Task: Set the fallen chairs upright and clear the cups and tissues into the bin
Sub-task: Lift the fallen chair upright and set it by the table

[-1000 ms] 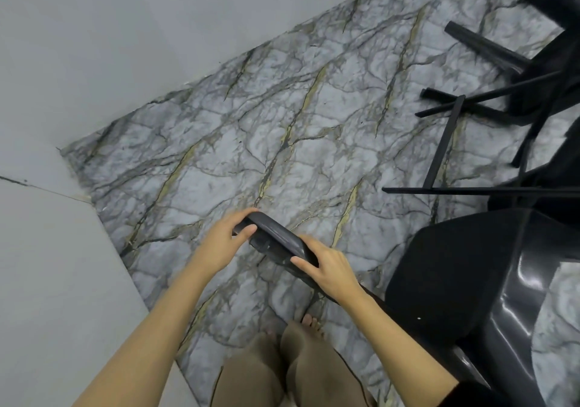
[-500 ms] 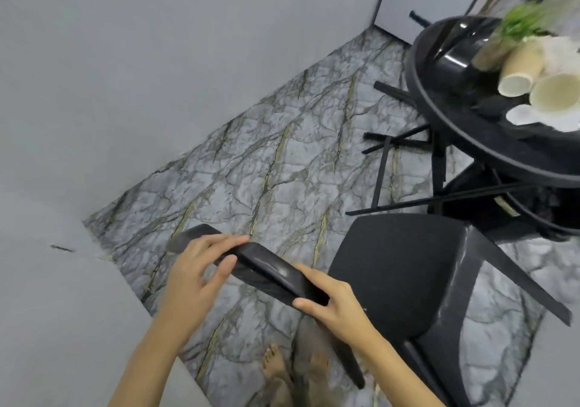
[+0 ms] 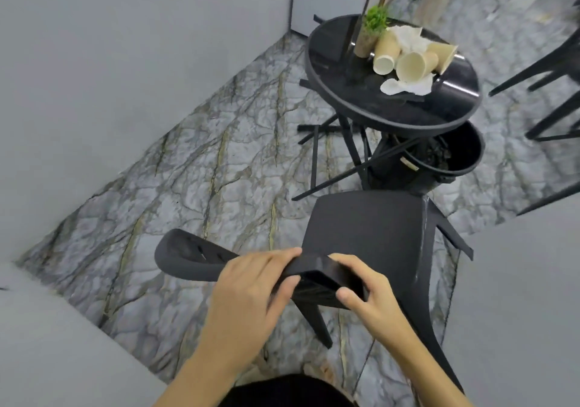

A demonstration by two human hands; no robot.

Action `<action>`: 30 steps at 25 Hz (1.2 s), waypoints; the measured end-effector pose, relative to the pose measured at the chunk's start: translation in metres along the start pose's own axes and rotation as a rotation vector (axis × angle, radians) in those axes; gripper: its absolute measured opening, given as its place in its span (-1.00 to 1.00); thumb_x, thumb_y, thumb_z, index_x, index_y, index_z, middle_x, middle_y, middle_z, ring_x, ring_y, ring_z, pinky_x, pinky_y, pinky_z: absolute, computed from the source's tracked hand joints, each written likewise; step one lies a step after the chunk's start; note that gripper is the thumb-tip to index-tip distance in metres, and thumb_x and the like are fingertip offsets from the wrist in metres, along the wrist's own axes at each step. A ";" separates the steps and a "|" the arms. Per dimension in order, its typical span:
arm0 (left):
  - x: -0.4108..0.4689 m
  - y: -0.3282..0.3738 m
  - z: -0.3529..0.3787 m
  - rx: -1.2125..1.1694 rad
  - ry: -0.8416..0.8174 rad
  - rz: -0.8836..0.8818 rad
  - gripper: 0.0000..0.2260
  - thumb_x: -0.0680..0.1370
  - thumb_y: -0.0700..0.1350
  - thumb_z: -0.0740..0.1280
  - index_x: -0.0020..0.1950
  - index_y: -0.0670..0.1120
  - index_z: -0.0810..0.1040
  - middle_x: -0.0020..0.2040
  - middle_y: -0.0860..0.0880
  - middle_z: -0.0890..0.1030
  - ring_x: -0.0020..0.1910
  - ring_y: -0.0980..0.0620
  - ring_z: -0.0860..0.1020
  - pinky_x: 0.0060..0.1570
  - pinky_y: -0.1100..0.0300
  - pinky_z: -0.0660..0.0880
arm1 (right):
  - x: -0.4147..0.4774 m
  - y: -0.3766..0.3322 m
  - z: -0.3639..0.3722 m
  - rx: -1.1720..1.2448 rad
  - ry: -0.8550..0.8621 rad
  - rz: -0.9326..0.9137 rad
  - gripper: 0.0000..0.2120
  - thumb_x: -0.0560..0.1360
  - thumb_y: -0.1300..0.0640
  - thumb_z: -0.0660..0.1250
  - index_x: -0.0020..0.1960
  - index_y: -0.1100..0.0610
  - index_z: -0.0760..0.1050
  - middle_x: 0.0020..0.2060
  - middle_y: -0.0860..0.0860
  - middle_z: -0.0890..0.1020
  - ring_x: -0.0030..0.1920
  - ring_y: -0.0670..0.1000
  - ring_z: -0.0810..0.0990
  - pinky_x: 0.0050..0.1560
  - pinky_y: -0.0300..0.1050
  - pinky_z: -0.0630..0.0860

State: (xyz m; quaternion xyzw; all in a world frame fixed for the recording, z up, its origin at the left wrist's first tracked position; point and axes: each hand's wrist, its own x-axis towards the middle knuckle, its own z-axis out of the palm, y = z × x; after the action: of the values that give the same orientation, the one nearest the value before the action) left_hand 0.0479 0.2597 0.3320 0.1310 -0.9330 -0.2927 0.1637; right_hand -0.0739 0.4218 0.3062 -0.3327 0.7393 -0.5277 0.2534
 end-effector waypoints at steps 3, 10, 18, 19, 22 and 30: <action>-0.004 0.039 0.010 0.033 -0.053 0.110 -0.61 0.61 0.09 -0.02 0.24 0.00 0.51 0.01 0.12 0.66 0.01 0.24 0.47 0.06 0.30 0.33 | -0.025 -0.004 -0.020 0.025 0.130 -0.014 -0.66 0.31 -0.43 0.22 0.01 -0.34 0.49 -0.10 -0.35 0.63 -0.05 -0.23 0.61 -0.05 -0.46 0.45; -0.010 0.003 -0.009 -0.027 -0.312 0.074 -0.52 0.44 0.44 -0.14 0.20 0.36 0.36 0.10 0.28 0.56 0.09 0.30 0.45 -0.01 0.44 0.34 | -0.055 0.001 -0.060 0.055 0.287 -0.041 -0.71 0.30 -0.34 0.32 -0.11 -0.20 0.54 -0.19 -0.20 0.63 -0.13 -0.05 0.60 -0.07 -0.22 0.47; -0.005 -0.014 0.011 -0.086 -0.150 0.129 -0.43 0.46 0.42 -0.06 -0.04 0.09 0.58 -0.19 0.24 0.61 -0.12 0.40 0.50 -0.12 0.45 0.40 | -0.055 0.011 -0.070 0.146 0.459 -0.061 -0.55 0.19 -0.47 0.32 -0.19 -0.15 0.64 -0.28 -0.17 0.69 -0.21 -0.10 0.62 -0.13 -0.26 0.53; -0.003 -0.014 0.010 -0.094 -0.143 0.134 -0.43 0.46 0.42 -0.06 -0.03 0.08 0.58 -0.20 0.20 0.63 -0.14 0.33 0.52 -0.14 0.37 0.42 | -0.053 0.012 -0.070 0.163 0.489 -0.062 -0.57 0.17 -0.47 0.34 -0.20 -0.17 0.64 -0.30 -0.22 0.69 -0.22 -0.16 0.62 -0.15 -0.32 0.52; 0.016 -0.014 0.006 -0.115 -0.106 0.152 -0.41 0.46 0.42 -0.06 -0.05 0.05 0.59 -0.24 0.36 0.57 -0.16 0.34 0.51 -0.17 0.37 0.42 | -0.044 0.009 -0.071 0.192 0.568 -0.076 -0.59 0.17 -0.45 0.37 -0.22 -0.17 0.66 -0.32 -0.25 0.69 -0.23 -0.18 0.63 -0.16 -0.34 0.54; 0.055 -0.002 -0.001 -0.012 -0.034 0.376 -0.37 0.54 0.31 -0.03 -0.17 -0.13 0.64 -0.43 0.02 0.62 -0.28 0.13 0.49 -0.34 0.32 0.36 | -0.015 -0.005 -0.092 0.283 0.651 -0.188 -0.62 0.26 -0.38 0.35 -0.23 -0.09 0.68 -0.36 -0.30 0.68 -0.26 -0.27 0.62 -0.22 -0.43 0.50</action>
State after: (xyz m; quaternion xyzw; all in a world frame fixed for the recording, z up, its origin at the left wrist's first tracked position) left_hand -0.0019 0.2391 0.3439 -0.0515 -0.9418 -0.2647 0.2006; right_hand -0.1300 0.4885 0.3400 -0.1753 0.6672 -0.7239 -0.0014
